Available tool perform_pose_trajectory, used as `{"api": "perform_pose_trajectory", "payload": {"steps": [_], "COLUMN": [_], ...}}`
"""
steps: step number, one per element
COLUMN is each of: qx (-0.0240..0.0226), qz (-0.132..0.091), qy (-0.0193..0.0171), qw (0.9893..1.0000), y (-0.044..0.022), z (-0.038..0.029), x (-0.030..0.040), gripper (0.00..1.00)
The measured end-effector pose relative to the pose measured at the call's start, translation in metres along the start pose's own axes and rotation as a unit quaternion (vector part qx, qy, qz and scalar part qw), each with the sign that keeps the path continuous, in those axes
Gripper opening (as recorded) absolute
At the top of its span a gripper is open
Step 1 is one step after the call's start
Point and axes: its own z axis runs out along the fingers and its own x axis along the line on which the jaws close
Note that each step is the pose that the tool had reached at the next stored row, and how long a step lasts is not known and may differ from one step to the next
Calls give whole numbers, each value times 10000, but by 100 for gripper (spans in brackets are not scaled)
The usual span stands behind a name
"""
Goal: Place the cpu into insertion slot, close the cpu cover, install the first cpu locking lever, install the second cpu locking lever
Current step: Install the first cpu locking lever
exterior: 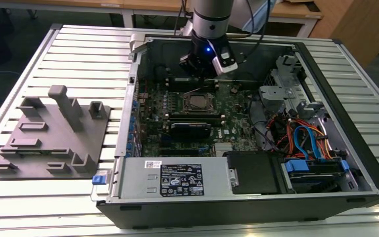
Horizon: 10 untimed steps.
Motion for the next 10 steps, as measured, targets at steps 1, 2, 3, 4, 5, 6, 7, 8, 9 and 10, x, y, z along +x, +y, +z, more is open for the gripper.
{"api": "perform_pose_trajectory", "payload": {"steps": [1,2,3,4,5,6,7,8,9,10], "qx": [0,0,0,0,0,0,0,0,0,0], "qz": [0,0,0,0,0,0,0,0,0,0], "qy": [0,0,0,0,0,0,0,0,0,0], "qw": [10000,10000,10000,10000,10000,10000,10000,10000,10000,10000], "y": [0,0,0,-1,-1,-1,-2,-2,-2,-2], "z": [3,6,12,19,26,33,40,46,52,57], "x": [-2,-5,-9,-11,-14,-17,-20,-23,-25,-29], "gripper": [10,10,10,10,10,10,10,10,10,10]}}
